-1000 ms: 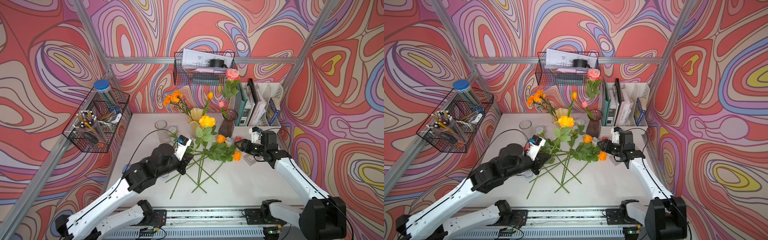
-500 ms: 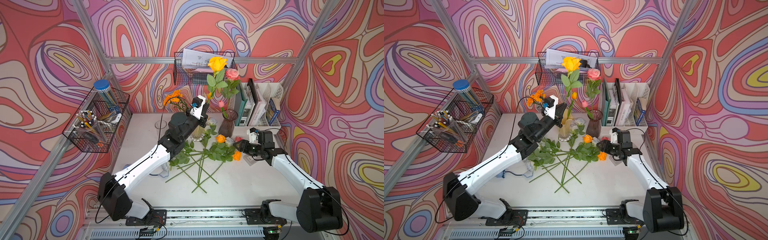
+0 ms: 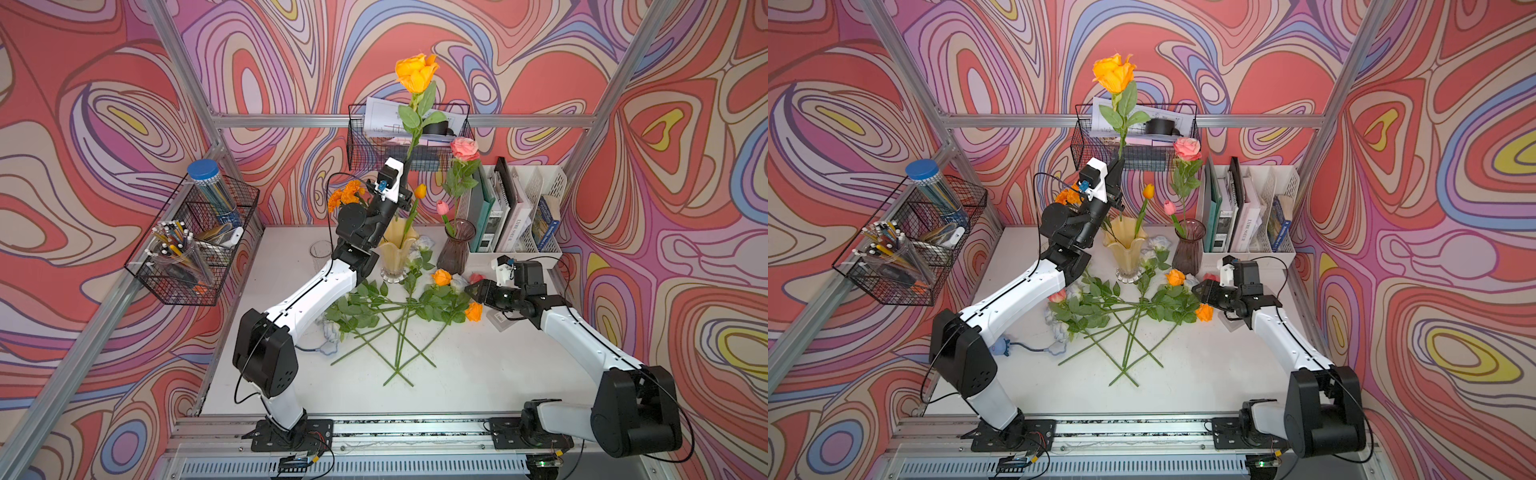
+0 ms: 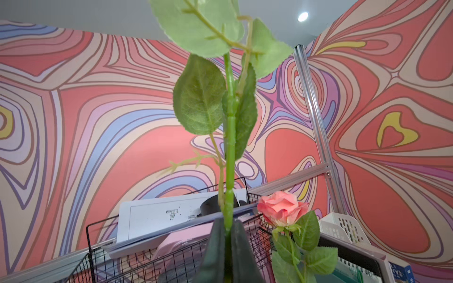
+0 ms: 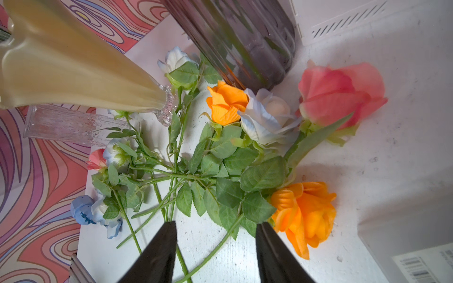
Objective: Arrange the flowers in different vases according to their colors
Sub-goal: Insert the flower into the vase.
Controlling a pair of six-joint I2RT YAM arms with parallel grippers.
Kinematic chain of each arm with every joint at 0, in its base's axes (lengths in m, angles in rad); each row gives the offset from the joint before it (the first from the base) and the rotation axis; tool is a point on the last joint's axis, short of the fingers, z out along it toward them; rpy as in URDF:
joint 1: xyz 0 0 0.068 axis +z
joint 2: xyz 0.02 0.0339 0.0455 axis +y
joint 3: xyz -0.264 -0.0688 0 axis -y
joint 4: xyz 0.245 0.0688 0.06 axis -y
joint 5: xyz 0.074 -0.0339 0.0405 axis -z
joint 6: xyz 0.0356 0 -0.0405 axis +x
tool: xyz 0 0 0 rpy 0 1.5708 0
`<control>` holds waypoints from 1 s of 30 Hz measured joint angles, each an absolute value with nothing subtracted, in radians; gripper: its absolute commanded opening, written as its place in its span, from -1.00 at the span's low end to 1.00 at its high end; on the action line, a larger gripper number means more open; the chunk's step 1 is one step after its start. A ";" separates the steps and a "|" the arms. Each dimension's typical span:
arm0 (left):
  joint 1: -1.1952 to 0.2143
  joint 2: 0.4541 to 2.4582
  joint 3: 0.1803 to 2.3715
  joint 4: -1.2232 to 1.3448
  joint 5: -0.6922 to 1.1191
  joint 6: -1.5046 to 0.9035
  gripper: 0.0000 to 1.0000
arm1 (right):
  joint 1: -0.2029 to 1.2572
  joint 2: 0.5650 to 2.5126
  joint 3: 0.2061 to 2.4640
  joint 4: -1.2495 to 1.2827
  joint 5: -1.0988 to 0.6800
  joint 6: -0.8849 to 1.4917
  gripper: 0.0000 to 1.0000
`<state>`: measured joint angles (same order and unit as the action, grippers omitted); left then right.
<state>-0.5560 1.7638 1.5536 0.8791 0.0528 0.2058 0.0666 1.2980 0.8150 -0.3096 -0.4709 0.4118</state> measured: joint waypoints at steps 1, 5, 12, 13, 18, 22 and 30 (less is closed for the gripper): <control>-0.549 1.787 1.549 0.898 0.054 0.201 -1.00 | 0.067 1.298 0.815 -0.310 -0.471 0.409 0.07; -0.529 1.880 1.514 0.965 0.060 0.174 -1.00 | 0.067 1.298 0.818 -0.310 -0.472 0.400 0.07; -0.530 1.955 1.392 1.042 0.065 0.113 -0.04 | 0.067 1.278 0.821 -0.314 -0.475 0.386 0.08; -0.530 1.954 1.377 1.047 0.065 0.105 0.13 | 0.067 1.271 0.821 -0.314 -0.476 0.385 0.08; -0.540 1.876 1.266 1.008 0.050 0.082 0.72 | 0.067 1.237 0.821 -0.312 -0.487 0.385 0.09; -0.593 1.717 1.184 0.911 -0.011 0.105 0.84 | 0.067 1.224 0.819 -0.304 -0.492 0.387 0.09; -0.789 1.276 0.999 0.543 -0.069 0.046 0.71 | 0.057 1.209 0.818 -0.307 -0.455 0.427 0.10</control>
